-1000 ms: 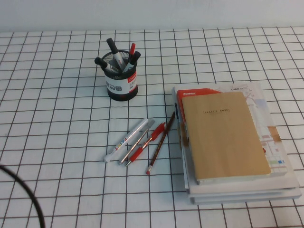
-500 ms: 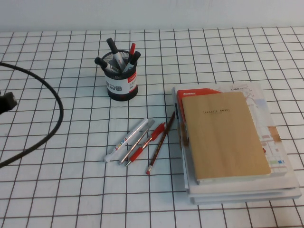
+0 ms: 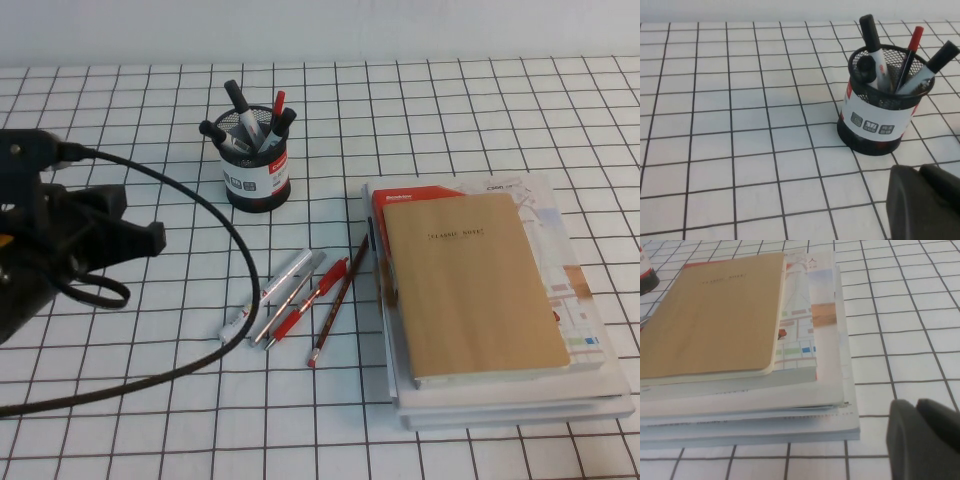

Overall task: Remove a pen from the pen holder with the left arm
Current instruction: 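Take a marker out of the pen holder and lay it on the table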

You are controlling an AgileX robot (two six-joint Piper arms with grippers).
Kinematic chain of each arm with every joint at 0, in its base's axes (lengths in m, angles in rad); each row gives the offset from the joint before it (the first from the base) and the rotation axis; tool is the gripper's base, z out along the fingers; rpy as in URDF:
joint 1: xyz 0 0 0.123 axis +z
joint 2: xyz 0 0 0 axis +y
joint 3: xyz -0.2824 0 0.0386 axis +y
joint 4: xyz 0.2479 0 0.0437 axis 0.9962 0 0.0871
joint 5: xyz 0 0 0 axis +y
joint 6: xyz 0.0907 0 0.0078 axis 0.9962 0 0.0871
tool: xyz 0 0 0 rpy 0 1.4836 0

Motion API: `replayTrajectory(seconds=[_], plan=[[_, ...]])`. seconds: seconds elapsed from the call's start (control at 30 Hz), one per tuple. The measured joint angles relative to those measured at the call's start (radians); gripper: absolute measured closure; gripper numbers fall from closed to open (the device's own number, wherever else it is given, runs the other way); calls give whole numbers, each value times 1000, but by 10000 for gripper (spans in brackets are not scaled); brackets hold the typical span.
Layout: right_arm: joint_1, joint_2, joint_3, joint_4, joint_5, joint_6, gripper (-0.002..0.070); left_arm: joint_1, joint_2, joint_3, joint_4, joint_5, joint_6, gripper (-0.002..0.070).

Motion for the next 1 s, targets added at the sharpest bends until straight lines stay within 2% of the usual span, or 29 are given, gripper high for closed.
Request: replayTrajectory(seconds=[0.07, 0.13, 0.2, 0.33, 0.4, 0.47, 0.6, 0.7, 0.87, 1.0], plan=[[0, 0, 0, 0, 0, 0, 691, -8, 9, 0, 6, -21, -13, 675], [0, 0, 0, 0, 0, 0, 691, -9, 20, 0, 71, -39, -86, 675], [0, 0, 0, 0, 0, 0, 691, -9, 41, 0, 205, -58, -235, 675], [0, 0, 0, 0, 0, 0, 691, -23, 106, -2, 564, -132, -643, 675], [0, 0, 0, 0, 0, 0, 692, -26, 145, -2, 707, -190, -787, 675], [0, 0, 0, 0, 0, 0, 691, -26, 196, -2, 794, -275, -856, 675], [0, 0, 0, 0, 0, 0, 691, -26, 309, -2, 844, -486, -893, 649], [0, 0, 0, 0, 0, 0, 691, -26, 388, -4, 847, -618, -902, 539], [0, 0, 0, 0, 0, 0, 691, -26, 503, -4, 847, -795, -967, 242], [0, 0, 0, 0, 0, 0, 691, -26, 578, -8, 843, -954, -993, 173]])
